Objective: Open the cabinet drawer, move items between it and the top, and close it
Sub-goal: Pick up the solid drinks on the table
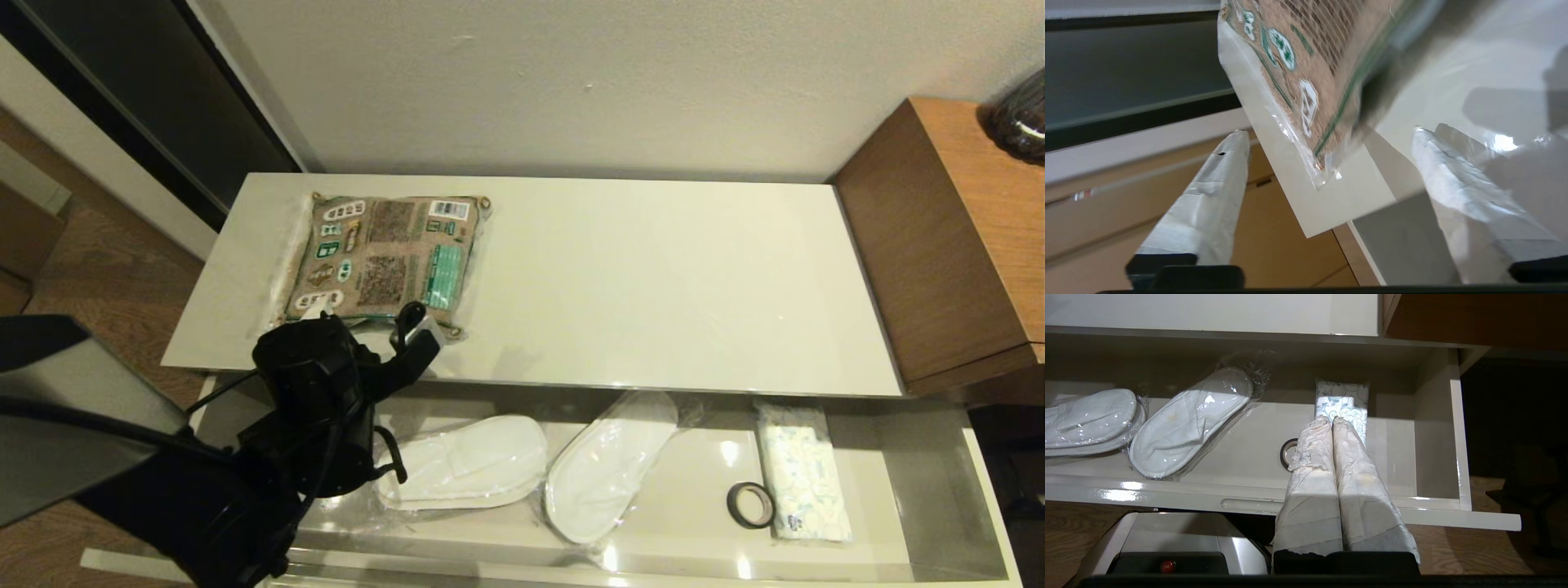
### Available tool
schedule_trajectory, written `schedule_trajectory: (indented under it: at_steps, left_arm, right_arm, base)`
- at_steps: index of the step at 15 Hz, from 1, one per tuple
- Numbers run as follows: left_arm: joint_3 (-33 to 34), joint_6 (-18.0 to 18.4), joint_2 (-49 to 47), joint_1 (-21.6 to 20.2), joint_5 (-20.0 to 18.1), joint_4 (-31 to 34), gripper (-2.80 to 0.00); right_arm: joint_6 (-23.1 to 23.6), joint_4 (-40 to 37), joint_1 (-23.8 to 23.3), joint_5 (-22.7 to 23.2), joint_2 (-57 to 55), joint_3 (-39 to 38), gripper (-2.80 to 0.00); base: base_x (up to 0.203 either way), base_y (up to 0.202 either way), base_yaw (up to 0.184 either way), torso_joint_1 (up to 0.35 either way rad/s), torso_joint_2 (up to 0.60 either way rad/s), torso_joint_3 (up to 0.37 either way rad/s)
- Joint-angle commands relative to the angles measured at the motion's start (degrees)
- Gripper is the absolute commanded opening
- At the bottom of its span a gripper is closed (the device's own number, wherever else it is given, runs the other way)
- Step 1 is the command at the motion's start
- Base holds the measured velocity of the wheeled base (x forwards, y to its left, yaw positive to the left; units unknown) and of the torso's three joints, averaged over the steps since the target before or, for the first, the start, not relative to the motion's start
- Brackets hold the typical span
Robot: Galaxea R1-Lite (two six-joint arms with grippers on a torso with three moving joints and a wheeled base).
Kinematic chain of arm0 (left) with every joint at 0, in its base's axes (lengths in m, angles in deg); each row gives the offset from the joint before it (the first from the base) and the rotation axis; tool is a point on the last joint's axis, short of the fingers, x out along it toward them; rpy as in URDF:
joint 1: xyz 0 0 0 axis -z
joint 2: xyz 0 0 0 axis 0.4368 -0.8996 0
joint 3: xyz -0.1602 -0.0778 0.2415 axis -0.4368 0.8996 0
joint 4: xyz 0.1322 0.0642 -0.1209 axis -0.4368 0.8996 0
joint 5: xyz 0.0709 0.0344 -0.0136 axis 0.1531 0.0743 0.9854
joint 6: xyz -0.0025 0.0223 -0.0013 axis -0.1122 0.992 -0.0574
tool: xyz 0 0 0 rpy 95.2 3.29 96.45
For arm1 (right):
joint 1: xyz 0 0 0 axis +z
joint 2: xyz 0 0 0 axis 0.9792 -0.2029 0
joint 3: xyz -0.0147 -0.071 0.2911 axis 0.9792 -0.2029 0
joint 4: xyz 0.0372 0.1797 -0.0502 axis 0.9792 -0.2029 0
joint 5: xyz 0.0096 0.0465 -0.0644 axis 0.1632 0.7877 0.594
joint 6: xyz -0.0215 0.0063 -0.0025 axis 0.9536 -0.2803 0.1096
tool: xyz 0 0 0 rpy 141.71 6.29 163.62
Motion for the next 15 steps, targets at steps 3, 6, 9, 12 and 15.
schedule_trajectory:
  at_steps: [3, 6, 9, 12, 15]
  left_arm:
    - [-4.37, 0.42, -2.23, 1.61, 2.05, -0.59, 0.0]
    - [-6.35, 0.44, -3.68, 3.33, 2.25, -0.55, 0.0]
    - [-12.25, 0.34, -6.61, 4.0, 2.11, -0.6, 0.0]
    - [-13.38, 0.24, -7.83, 3.42, 1.64, -0.64, 0.0]
    - [-15.07, 0.28, -9.08, 2.78, 1.19, -0.55, 0.0]
  right_arm:
    - [0.05, 0.01, 0.0, -0.01, -0.02, 0.0, -2.8]
    - [0.05, 0.01, 0.0, -0.05, -0.09, 0.0, -2.8]
    - [0.05, 0.01, 0.0, 0.04, -0.02, 0.0, -2.8]
    - [0.05, 0.01, 0.0, 0.04, -0.11, 0.0, -2.8]
    - [0.05, 0.01, 0.0, 0.04, -0.02, 0.0, -2.8]
  base:
    - [0.0, 0.0, 0.0, 0.0, 0.0, 0.0]
    - [0.0, 0.0, 0.0, 0.0, 0.0, 0.0]
    - [0.0, 0.0, 0.0, 0.0, 0.0, 0.0]
    - [0.0, 0.0, 0.0, 0.0, 0.0, 0.0]
    - [0.0, 0.0, 0.0, 0.0, 0.0, 0.0]
